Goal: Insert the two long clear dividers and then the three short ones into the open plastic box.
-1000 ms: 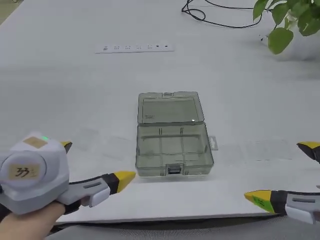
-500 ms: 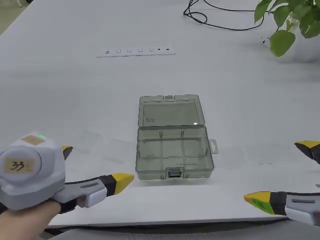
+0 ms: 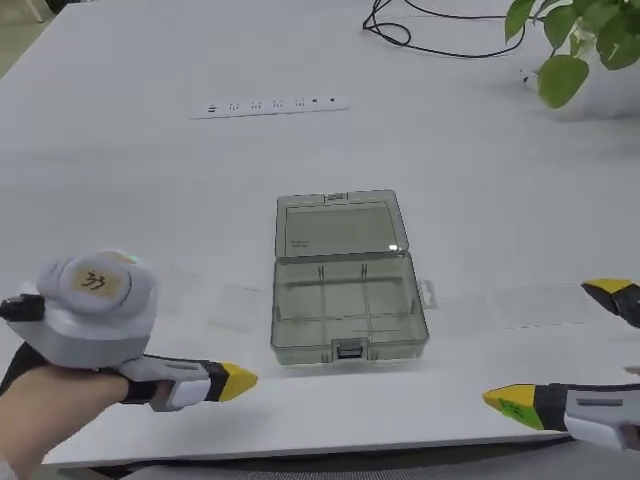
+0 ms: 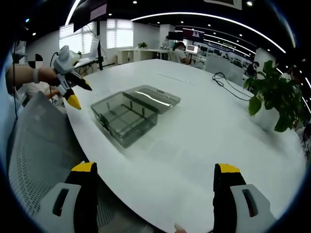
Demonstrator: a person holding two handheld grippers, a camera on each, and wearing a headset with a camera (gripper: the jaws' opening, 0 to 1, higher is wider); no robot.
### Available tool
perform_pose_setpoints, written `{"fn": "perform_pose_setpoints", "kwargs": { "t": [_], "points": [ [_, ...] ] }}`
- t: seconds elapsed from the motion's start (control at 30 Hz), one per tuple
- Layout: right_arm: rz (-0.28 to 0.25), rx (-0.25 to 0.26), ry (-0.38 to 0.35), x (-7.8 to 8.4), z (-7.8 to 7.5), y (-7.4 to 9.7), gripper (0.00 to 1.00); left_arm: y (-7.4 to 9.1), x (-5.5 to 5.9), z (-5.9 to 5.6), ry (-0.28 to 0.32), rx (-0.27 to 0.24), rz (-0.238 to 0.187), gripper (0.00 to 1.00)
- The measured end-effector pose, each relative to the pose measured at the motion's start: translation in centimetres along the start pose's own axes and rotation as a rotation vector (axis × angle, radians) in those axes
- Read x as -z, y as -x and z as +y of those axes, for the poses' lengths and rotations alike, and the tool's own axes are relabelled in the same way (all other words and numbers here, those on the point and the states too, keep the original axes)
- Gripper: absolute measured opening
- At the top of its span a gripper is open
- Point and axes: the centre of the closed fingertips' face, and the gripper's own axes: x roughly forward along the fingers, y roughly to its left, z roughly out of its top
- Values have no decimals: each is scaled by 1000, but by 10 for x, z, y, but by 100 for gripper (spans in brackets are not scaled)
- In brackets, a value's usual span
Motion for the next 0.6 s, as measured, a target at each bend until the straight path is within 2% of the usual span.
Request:
{"fn": "perform_pose_setpoints", "kwargs": {
  "t": [0.13, 0.2, 0.43, 0.6],
  "points": [
    [2, 1, -4, 2, 0, 1, 100, -7, 5, 1, -3, 9, 70, 84],
    [3, 2, -9, 2, 1, 1, 100, -11, 3, 1, 1, 13, 68, 83],
    [8, 1, -9, 2, 1, 1, 100, -20, -2, 0, 25, 20, 94, 66],
    [8, -2, -9, 1, 0, 0, 100, -28, -1, 1, 88, 1, 123, 54]
  ]
}}
